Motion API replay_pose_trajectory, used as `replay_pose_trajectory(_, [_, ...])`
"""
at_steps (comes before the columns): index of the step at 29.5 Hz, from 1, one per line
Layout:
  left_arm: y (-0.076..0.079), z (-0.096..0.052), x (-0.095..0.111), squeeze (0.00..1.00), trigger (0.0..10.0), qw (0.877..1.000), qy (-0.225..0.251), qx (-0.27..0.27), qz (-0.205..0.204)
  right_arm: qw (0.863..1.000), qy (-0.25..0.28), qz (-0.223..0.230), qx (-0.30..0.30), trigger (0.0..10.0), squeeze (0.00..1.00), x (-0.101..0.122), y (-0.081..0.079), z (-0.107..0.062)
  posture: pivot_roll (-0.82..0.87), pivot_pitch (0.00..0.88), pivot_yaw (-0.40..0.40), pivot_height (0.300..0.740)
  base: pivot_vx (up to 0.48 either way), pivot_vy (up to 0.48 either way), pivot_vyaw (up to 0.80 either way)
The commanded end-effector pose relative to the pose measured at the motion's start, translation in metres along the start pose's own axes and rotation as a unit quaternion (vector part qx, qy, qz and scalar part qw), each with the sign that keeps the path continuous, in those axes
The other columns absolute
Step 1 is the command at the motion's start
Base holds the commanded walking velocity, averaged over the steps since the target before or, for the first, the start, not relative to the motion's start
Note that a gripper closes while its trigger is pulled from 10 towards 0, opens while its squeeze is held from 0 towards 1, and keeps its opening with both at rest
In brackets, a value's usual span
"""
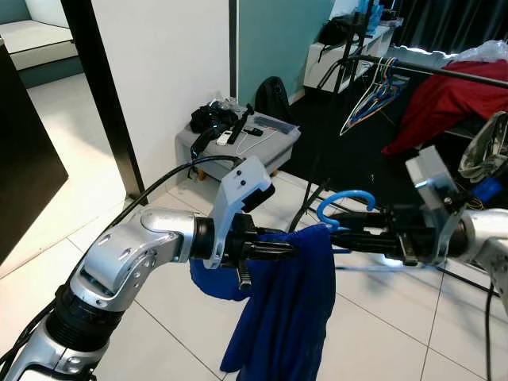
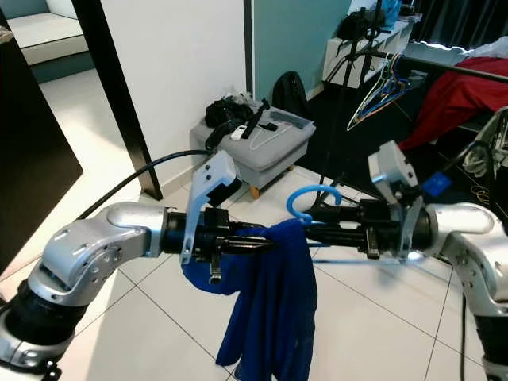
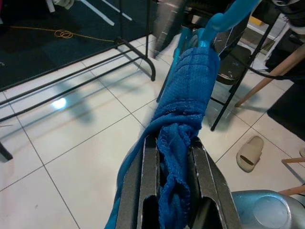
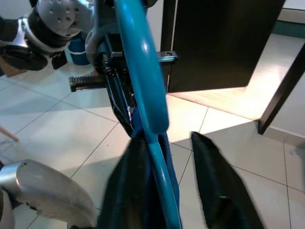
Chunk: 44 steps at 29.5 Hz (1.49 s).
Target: Hang hanger
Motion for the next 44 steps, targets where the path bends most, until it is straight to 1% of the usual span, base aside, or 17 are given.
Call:
replay_pose_trajectory(1, [-0.003,0.001,0.0,0.0,0.0,1.0,0.003,0.009,0.003,1.0,0.014,0.005,-0.01,10.0,1.0,0.001,0.002,-0.003,-0.06,0.047,0.004,0.74,0.0,0.0,0.0])
replay_pose_trajectory(12, [-0.022,-0.01,0.0,0.0,0.0,0.998,0.0,0.055,0.008,0.998,0.007,0.015,-0.06,10.0,1.0,-0.005,0.007,-0.03,-0.07,0.058,0.002,0.74,0.0,0.0,0.0])
replay_pose_trajectory(13, [-0.04,-0.021,0.002,0.0,0.0,0.994,-0.003,0.104,0.018,0.992,0.013,0.019,-0.128,10.0,1.0,-0.007,0.018,-0.056,-0.07,0.062,-0.001,0.74,0.0,0.0,0.0])
replay_pose_trajectory(14, [-0.04,-0.021,0.002,0.0,0.0,0.994,-0.003,0.104,0.018,0.992,0.013,0.019,-0.128,10.0,1.0,-0.007,0.018,-0.056,-0.07,0.062,-0.001,0.74,0.0,0.0,0.0])
replay_pose_trajectory(17, [-0.068,-0.034,0.025,0.0,0.0,0.982,0.038,0.183,0.041,0.944,0.078,0.056,-0.315,10.0,1.0,-0.026,0.038,-0.127,-0.07,0.07,-0.001,0.74,0.0,0.0,0.0])
replay_pose_trajectory(27, [-0.071,-0.03,0.055,0.0,0.0,0.976,0.092,0.182,0.072,0.899,0.2,0.142,-0.362,10.0,1.0,-0.058,0.03,-0.126,-0.08,0.076,0.027,0.74,0.0,0.0,0.0])
replay_pose_trajectory(28, [-0.073,-0.031,0.067,0.0,0.0,0.973,0.117,0.181,0.077,0.892,0.205,0.184,-0.36,10.0,0.16,-0.075,0.028,-0.114,-0.08,0.075,0.03,0.74,0.0,0.0,0.0])
replay_pose_trajectory(29, [-0.073,-0.031,0.067,0.0,0.0,0.973,0.117,0.181,0.077,0.892,0.205,0.184,-0.36,10.0,0.16,-0.075,0.028,-0.114,-0.08,0.075,0.03,0.74,0.0,0.0,0.0])
replay_pose_trajectory(30, [-0.073,-0.032,0.079,0.0,0.0,0.97,0.139,0.179,0.083,0.885,0.201,0.215,-0.36,10.0,0.0,-0.091,0.026,-0.104,-0.08,0.074,0.03,0.74,0.0,0.0,0.0])
replay_pose_trajectory(35, [-0.073,-0.032,0.092,0.0,0.0,0.966,0.165,0.176,0.089,0.872,0.205,0.25,-0.367,10.0,0.0,-0.106,0.028,-0.095,-0.08,0.074,0.032,0.74,0.0,0.0,0.0])
replay_pose_trajectory(36, [-0.073,-0.032,0.104,0.0,0.0,0.962,0.186,0.178,0.094,0.853,0.208,0.284,-0.386,10.0,0.0,-0.122,0.034,-0.09,-0.07,0.071,0.034,0.74,0.0,0.0,0.0])
replay_pose_trajectory(38, [-0.073,-0.032,0.104,0.0,0.0,0.962,0.186,0.178,0.094,0.853,0.208,0.284,-0.386,10.0,0.0,-0.122,0.034,-0.09,-0.07,0.071,0.034,0.74,0.0,0.0,0.0])
replay_pose_trajectory(39, [-0.073,-0.03,0.117,0.0,0.0,0.957,0.209,0.176,0.1,0.837,0.209,0.314,-0.396,10.0,0.0,-0.136,0.038,-0.083,-0.07,0.07,0.035,0.74,0.0,0.0,0.0])
replay_pose_trajectory(40, [-0.071,-0.029,0.128,0.0,2.3,0.951,0.231,0.175,0.105,0.824,0.209,0.338,-0.404,10.0,0.0,-0.146,0.04,-0.078,-0.06,0.068,0.038,0.74,0.0,0.0,0.0])
replay_pose_trajectory(42, [-0.07,-0.028,0.135,0.0,2.3,0.948,0.244,0.174,0.108,0.818,0.207,0.35,-0.407,10.0,0.0,-0.151,0.041,-0.075,-0.06,0.068,0.038,0.74,0.0,0.0,0.0])
replay_pose_trajectory(43, [-0.07,-0.029,0.139,0.0,3.5,0.945,0.253,0.174,0.11,0.815,0.211,0.359,-0.404,10.0,0.0,-0.152,0.041,-0.072,-0.07,0.068,0.038,0.74,0.0,0.0,0.0])
replay_pose_trajectory(44, [-0.071,-0.031,0.143,0.0,8.0,0.942,0.261,0.178,0.111,0.812,0.209,0.367,-0.403,10.0,0.0,-0.154,0.04,-0.07,-0.07,0.068,0.038,0.74,0.0,0.0,0.0])
Point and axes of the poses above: a point about 5 cm out from each wrist's last joint towards the gripper, its own z axis pointing out of the wrist towards the gripper, its own x axis along the axis of the wrist's last joint, y = z × x, the point moved 4 cm from there along z, pointing out of the wrist towards the gripper, and after that the axes turned 9 degrees about z, right-handed, at the moved point
